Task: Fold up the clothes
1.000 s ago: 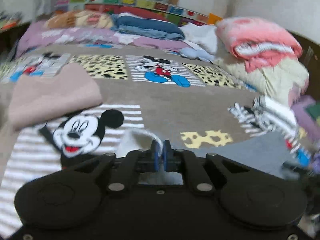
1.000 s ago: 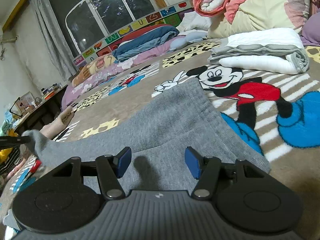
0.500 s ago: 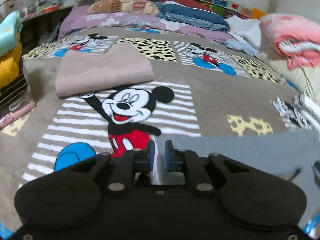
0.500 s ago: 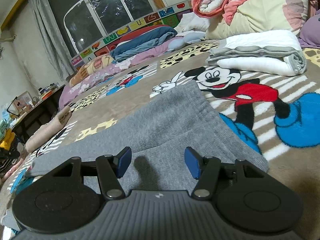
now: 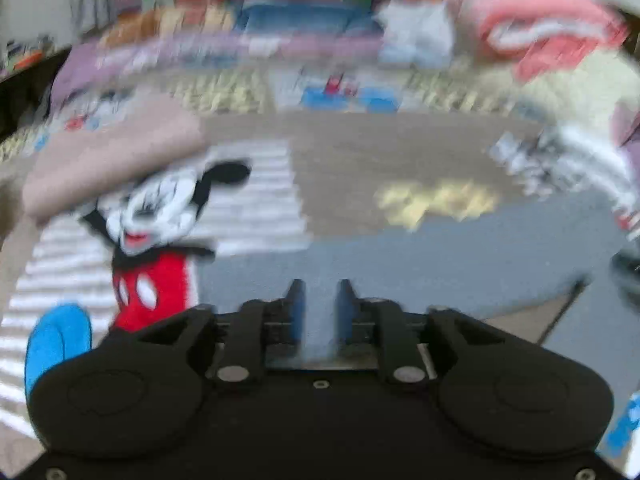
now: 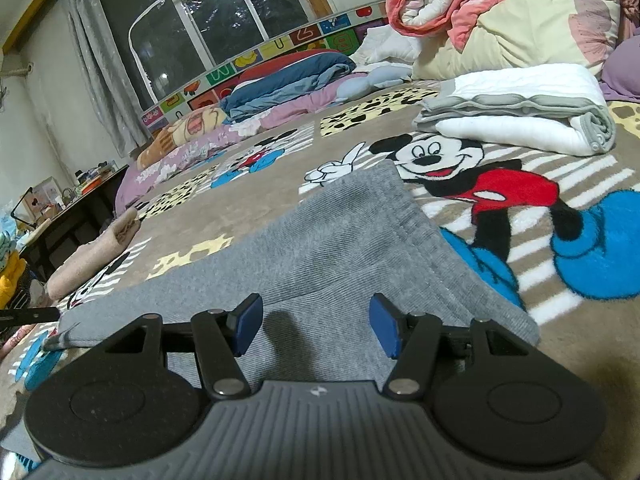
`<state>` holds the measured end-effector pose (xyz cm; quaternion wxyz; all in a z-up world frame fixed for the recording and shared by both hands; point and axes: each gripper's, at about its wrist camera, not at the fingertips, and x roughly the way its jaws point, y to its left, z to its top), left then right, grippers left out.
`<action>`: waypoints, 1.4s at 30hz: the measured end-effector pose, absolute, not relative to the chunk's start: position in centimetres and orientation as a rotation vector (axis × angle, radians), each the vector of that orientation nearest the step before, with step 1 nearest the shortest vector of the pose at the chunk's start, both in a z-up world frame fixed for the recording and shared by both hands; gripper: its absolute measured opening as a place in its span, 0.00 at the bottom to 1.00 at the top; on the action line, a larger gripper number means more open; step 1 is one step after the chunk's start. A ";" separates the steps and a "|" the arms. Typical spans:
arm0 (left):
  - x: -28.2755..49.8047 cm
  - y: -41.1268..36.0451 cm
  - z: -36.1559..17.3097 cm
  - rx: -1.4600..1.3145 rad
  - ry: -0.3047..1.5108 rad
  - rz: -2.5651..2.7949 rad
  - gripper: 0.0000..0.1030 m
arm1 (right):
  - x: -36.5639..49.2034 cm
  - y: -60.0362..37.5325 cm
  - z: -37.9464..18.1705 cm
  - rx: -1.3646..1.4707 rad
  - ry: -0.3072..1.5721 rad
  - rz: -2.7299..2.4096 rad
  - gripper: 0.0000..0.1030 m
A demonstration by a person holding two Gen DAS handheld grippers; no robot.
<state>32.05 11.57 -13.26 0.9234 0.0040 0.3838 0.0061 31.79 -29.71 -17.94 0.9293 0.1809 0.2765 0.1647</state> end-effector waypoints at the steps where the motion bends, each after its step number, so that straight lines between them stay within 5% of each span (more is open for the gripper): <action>1: 32.0 12.1 -13.8 0.007 0.798 0.041 0.50 | 31.8 -29.7 -18.0 0.373 0.566 0.338 0.58; 15: 17.6 11.6 -10.8 -0.044 0.603 0.008 0.48 | 30.4 -31.5 -16.0 0.437 0.509 0.363 0.59; 28: 8.5 3.5 -16.4 0.842 0.578 -0.139 0.53 | 27.0 -39.1 -18.0 0.617 0.582 0.208 0.63; 33: 8.2 3.0 -19.2 1.075 0.505 -0.073 0.53 | 27.3 -39.4 -18.7 0.711 0.605 0.249 0.51; 36: 8.6 3.3 -19.8 1.109 0.493 -0.044 0.50 | 27.4 -39.2 -19.1 0.727 0.612 0.247 0.48; 38: 8.7 3.6 -19.8 1.109 0.500 -0.025 0.36 | 27.6 -38.8 -19.0 0.732 0.625 0.254 0.43; 42: 9.1 3.9 -20.0 1.105 0.510 0.005 0.34 | 27.4 -38.6 -18.8 0.770 0.632 0.262 0.42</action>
